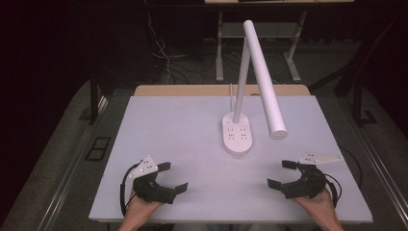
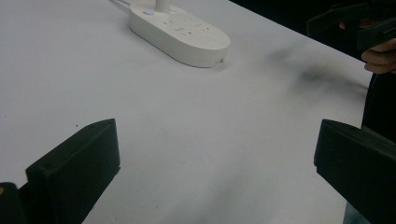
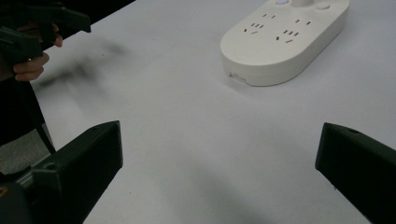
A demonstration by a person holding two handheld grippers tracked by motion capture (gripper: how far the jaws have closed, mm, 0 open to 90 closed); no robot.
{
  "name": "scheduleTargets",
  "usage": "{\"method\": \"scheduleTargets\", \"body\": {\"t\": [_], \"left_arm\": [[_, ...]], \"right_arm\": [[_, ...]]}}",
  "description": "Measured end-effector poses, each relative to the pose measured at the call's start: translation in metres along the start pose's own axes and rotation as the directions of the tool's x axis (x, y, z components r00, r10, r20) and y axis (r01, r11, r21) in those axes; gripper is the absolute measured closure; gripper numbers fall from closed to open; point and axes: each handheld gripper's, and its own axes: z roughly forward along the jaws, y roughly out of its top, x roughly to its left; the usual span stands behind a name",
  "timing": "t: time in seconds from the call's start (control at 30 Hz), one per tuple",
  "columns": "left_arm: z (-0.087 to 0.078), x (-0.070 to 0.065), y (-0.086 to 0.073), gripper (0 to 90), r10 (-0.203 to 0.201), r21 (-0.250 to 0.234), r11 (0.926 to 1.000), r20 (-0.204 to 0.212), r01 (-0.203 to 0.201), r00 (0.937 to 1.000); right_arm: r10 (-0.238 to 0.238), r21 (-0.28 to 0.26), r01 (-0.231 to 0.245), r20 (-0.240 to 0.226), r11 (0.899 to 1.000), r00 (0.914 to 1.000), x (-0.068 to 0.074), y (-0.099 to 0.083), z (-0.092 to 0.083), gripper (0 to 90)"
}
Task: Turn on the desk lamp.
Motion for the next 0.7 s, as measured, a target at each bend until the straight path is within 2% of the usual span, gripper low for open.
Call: {"method": "scheduleTargets", "body": {"t": [0.7], "left_arm": [[0.0005, 0.0002, 0.0001, 0.0, 0.007, 0.007, 1.0000, 0.008, -0.007, 0.9999]], "right_arm": [[0.015, 0.028, -0.015, -0.002, 1.000, 0.9999, -0.0036, 0.0002, -0.0033, 0.5]]}}
